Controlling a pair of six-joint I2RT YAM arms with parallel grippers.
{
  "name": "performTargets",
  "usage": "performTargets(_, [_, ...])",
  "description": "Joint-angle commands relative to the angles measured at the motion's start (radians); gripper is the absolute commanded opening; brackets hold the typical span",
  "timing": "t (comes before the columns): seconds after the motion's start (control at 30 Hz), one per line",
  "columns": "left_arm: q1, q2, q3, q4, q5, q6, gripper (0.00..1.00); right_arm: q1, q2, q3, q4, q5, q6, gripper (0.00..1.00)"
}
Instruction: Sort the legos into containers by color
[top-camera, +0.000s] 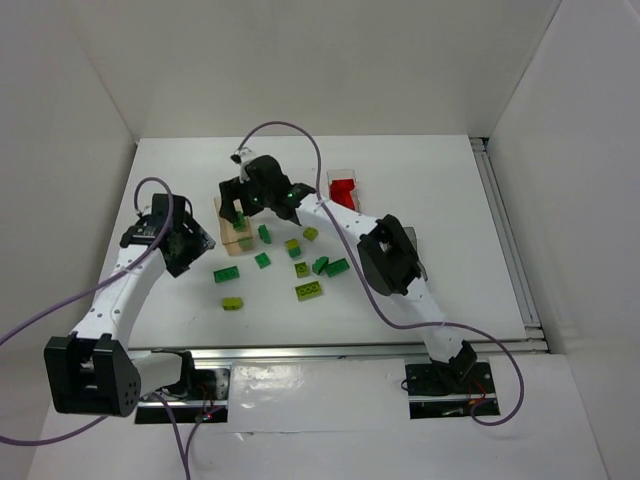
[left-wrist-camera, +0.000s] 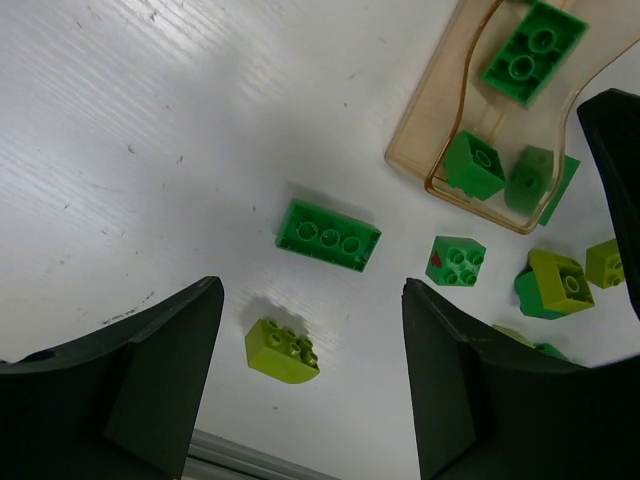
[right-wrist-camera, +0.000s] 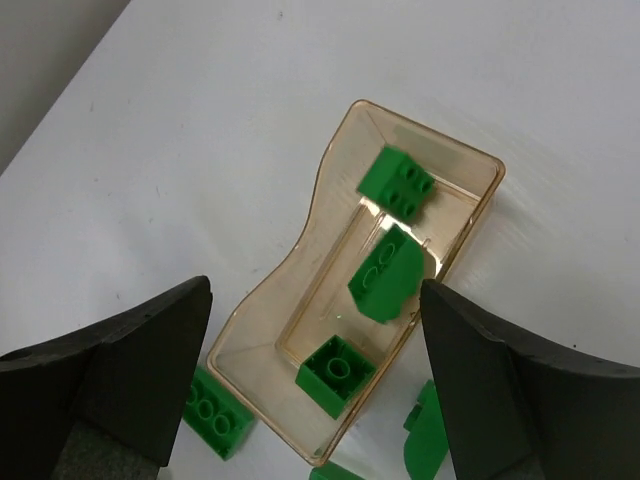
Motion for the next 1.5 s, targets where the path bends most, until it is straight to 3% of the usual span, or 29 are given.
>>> performTargets(0.0, [0.006, 0.013, -0.030, 0.037, 0.028, -0.026, 0.80, 0.016, -0.106, -0.038, 0.005, 0.062, -0.017, 0.92])
performTargets(0.17, [0.006, 0.076, -0.085, 0.090, 0.071, -0.067, 0.80, -0.026, -0.257, -0.261, 0.086, 0.084, -0.003, 0.89])
performTargets(0.37, [0.006, 0.137, -0.130, 0.124, 0.126, -0.263, 0.80, -0.089, -0.564, -0.597, 0.171, 0.119, 0.019, 0.86])
performTargets(0.57, [-0.003, 0.208, -0.118, 0.124, 0.097, -0.412, 0.78, -0.123, -0.715, -0.772, 0.171, 0.119, 0.028, 0.86])
performTargets(0.87, [-0.094, 0.325, -0.099, 0.078, 0.039, -0.603, 0.72, -0.132, -0.745, -0.825, 0.162, 0.108, 0.028, 0.86])
performTargets(1.13, [-0.126, 0.366, -0.036, 0.041, -0.030, -0.621, 0.72, -0.132, -0.745, -0.845, 0.152, 0.085, 0.028, 0.85])
performTargets(1.47, [-0.151, 0.363, -0.027, 0.041, -0.086, -0.600, 0.83, -0.132, -0.745, -0.854, 0.152, 0.053, 0.028, 0.85])
